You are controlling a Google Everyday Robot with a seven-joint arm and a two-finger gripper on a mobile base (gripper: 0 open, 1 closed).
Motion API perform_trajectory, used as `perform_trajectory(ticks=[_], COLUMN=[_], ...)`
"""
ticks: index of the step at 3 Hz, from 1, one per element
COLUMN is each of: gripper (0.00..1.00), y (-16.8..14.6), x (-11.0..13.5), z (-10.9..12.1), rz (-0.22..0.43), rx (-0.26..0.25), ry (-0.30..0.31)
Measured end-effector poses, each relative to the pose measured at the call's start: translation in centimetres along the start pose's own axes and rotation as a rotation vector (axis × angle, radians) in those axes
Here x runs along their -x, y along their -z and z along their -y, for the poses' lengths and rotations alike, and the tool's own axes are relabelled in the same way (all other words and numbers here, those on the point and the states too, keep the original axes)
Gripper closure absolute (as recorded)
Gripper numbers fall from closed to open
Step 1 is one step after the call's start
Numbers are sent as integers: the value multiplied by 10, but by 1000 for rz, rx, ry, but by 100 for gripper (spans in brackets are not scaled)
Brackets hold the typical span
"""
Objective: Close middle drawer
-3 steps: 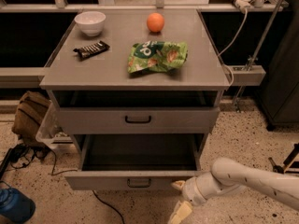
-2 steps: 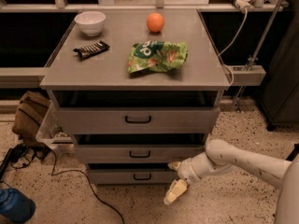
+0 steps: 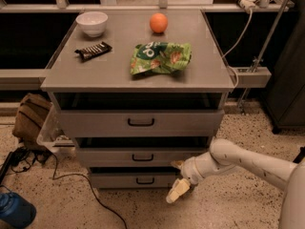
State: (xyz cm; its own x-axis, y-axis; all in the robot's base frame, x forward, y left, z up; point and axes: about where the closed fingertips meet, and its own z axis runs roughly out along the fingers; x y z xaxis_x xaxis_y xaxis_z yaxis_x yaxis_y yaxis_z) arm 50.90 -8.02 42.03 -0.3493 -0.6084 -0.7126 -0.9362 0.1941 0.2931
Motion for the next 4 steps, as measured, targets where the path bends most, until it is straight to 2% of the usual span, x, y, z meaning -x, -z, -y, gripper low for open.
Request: perform_trajectory(ticks=[1,2,3,4], gripper=[0,0,0,0], y=[29,93,181,262], x=[-15,-33,-39,-17], z=[-23,-65,-105,-146], rz=[0,5,23,35], rx=[-61,-207,-365,-491], ry=[-47,-119,-155,-138])
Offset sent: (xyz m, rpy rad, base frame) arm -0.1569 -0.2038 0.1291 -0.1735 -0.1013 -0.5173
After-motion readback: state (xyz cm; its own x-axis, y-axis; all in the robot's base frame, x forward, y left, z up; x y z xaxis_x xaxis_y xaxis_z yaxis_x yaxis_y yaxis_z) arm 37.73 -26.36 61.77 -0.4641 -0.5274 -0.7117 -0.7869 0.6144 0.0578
